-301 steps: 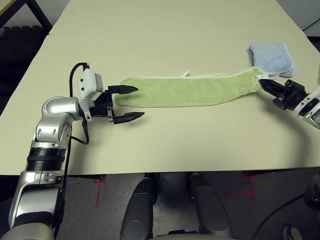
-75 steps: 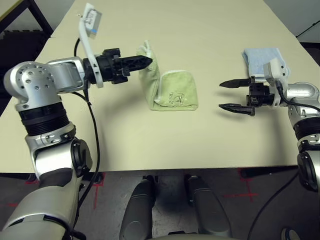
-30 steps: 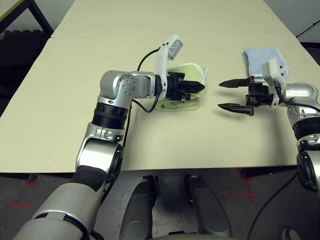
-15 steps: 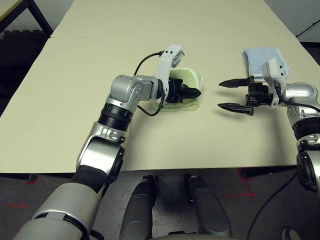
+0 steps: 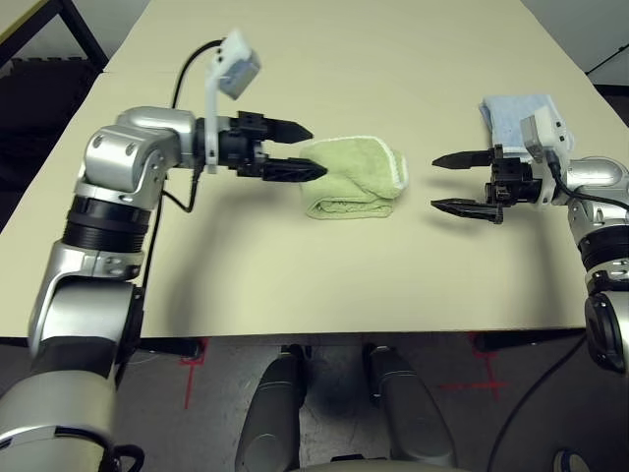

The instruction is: Fold the towel and set it aside.

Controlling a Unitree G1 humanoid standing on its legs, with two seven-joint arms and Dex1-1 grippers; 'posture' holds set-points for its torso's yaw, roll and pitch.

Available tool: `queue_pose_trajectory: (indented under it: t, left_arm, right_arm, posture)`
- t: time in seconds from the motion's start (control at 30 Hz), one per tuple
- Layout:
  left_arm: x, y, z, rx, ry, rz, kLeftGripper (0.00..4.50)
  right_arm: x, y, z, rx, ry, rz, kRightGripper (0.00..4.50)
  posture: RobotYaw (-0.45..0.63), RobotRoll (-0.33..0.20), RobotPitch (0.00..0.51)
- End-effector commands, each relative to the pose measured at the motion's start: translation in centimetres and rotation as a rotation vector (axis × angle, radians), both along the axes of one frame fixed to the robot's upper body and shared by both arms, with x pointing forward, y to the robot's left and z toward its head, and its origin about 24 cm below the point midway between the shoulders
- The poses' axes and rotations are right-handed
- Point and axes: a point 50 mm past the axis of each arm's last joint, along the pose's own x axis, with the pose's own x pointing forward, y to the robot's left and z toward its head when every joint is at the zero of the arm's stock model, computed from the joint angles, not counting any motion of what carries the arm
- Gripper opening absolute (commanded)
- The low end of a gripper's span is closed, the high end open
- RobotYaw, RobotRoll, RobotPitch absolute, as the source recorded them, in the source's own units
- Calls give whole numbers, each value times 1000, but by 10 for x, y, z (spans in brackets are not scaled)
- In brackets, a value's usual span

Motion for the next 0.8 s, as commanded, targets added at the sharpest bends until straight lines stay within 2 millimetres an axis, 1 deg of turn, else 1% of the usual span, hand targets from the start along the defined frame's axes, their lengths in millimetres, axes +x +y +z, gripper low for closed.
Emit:
queue_pose_trajectory:
  t: [0.03,0.17,0.23,0.3,0.33,0.53,0.77,0.8]
  left_arm:
    - [-5,12,-8,-32,-36,-25,4500]
    - [-6,15,-20,-5,-88,-62,4500]
    - [-5,15,-22,-9,-98,-64,4500]
    - [-4,15,-23,-4,-108,-75,4500]
    - [-4,16,-24,-6,-112,-79,4500]
    - [-2,11,-19,-29,-143,-122,4500]
    - [5,7,-21,-5,-164,-147,4500]
    - [6,7,-21,-5,-167,-149,4323]
  right_arm:
    - [-2,-3,0,-1,-2,8,3116]
    - [-1,2,-1,1,3,23,1653]
    - [0,4,-1,2,5,28,965]
    - [1,6,0,4,6,30,179]
    - [1,6,1,7,6,31,47]
    - [4,10,4,20,4,38,47]
    - [7,21,6,41,-7,61,47]
    - [7,21,7,41,-8,62,13]
  posture:
    - [-37,0,179]
    - [-42,0,179]
    - [-42,0,179]
    - [-42,0,179]
    - [-42,0,179]
    - [-49,0,181]
    - [-55,0,183]
    - [-55,0,183]
